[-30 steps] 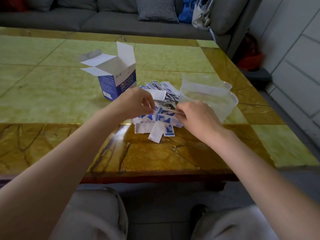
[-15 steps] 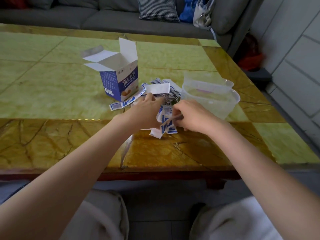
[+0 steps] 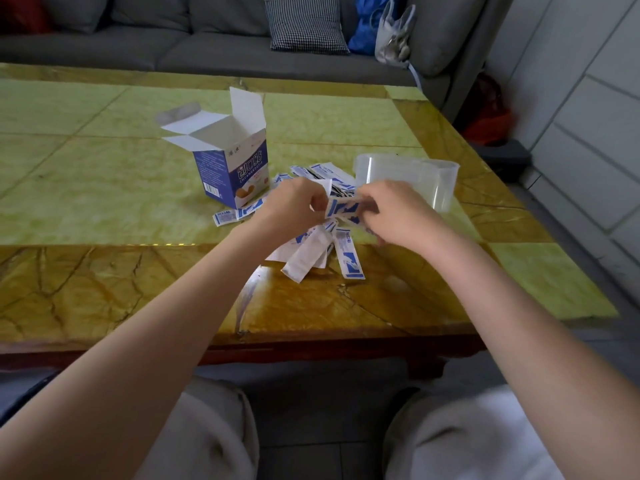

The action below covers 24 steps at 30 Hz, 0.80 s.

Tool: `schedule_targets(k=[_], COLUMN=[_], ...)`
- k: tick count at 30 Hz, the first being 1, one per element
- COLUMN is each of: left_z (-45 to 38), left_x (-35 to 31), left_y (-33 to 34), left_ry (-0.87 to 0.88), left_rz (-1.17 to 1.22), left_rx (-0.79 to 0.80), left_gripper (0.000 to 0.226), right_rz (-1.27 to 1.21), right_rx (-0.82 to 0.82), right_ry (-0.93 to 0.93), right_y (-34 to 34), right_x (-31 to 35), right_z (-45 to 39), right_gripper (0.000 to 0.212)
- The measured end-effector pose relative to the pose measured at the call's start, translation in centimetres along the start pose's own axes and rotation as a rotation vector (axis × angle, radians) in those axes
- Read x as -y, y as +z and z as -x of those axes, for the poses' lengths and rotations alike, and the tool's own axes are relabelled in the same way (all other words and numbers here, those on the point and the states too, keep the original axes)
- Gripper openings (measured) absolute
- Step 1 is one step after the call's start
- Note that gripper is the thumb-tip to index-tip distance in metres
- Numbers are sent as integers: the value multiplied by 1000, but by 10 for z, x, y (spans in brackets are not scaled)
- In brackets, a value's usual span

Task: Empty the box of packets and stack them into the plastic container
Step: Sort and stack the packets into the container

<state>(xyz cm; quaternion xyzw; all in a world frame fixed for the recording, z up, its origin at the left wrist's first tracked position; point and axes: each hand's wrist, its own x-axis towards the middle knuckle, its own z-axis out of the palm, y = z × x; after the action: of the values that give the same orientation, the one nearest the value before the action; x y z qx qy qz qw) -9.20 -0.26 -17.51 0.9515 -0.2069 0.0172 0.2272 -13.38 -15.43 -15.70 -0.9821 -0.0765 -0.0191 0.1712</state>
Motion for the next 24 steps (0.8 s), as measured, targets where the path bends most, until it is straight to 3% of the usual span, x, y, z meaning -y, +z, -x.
schedule_targets(k=[2, 6, 10, 16, 19, 22, 24], left_z=[4, 21, 24, 19, 15, 13, 12], left_x=[0, 6, 11, 15, 15, 12, 7], left_y=[-8, -8, 4, 2, 3, 0, -4], left_ry=[-22, -110, -93, -17, 11, -36, -78], left_rz=[-28, -147, -145, -97, -39, 55, 132], left_rx=[54, 304, 289, 222, 173, 141, 41], left_gripper=[30, 45, 42, 10, 12, 24, 28], right_rz=[31, 325, 317, 216, 131, 146, -119], right_rx=[84, 249, 380, 325, 323, 214, 101], right_ry=[-26, -257, -330, -190, -149, -138, -26], right_y=[-8, -2, 14, 14, 9, 7, 7], right_x=[-3, 2, 6, -5, -9, -15, -16], right_z=[5, 11, 7, 0, 1, -1, -1], right_gripper=[18, 30, 38, 27, 30, 18, 13])
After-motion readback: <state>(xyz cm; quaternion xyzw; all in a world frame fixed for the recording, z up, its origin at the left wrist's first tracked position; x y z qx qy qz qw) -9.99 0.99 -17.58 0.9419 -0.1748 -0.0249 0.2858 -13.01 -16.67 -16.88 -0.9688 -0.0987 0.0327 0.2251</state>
